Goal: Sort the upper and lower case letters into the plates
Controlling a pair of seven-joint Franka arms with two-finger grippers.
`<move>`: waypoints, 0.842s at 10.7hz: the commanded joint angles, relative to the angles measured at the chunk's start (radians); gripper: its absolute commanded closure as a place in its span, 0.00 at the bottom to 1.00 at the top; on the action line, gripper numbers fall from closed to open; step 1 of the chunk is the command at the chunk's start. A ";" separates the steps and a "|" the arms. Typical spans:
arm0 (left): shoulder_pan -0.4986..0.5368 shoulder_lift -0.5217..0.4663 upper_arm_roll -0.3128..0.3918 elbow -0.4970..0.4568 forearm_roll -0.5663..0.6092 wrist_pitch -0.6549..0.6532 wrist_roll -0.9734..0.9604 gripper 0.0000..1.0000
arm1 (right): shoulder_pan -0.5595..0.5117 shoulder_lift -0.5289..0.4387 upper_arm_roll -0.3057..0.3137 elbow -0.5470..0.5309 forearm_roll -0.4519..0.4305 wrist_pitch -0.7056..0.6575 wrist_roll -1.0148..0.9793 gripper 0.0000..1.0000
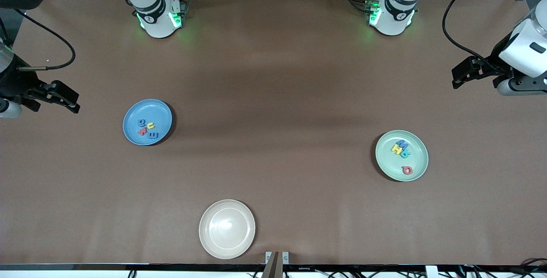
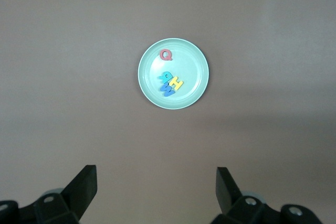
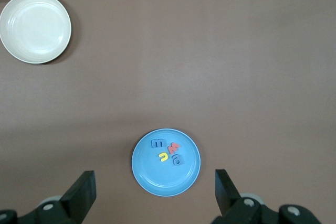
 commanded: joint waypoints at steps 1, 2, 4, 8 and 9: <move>-0.001 -0.010 0.000 0.000 -0.028 -0.003 0.004 0.00 | -0.014 -0.017 0.002 -0.019 0.011 -0.009 -0.004 0.00; -0.002 -0.012 -0.001 0.000 -0.028 -0.010 0.004 0.00 | -0.017 -0.019 0.000 -0.016 0.011 -0.011 -0.002 0.00; -0.001 -0.012 -0.001 0.000 -0.041 -0.019 0.004 0.00 | -0.018 -0.019 0.000 -0.016 0.011 -0.004 0.000 0.00; -0.001 -0.016 -0.001 0.020 -0.044 -0.056 0.004 0.00 | -0.029 -0.025 0.000 -0.016 0.013 -0.012 -0.002 0.00; -0.002 -0.015 0.002 0.024 -0.046 -0.056 0.004 0.00 | -0.034 -0.025 0.002 -0.015 0.014 -0.011 -0.007 0.00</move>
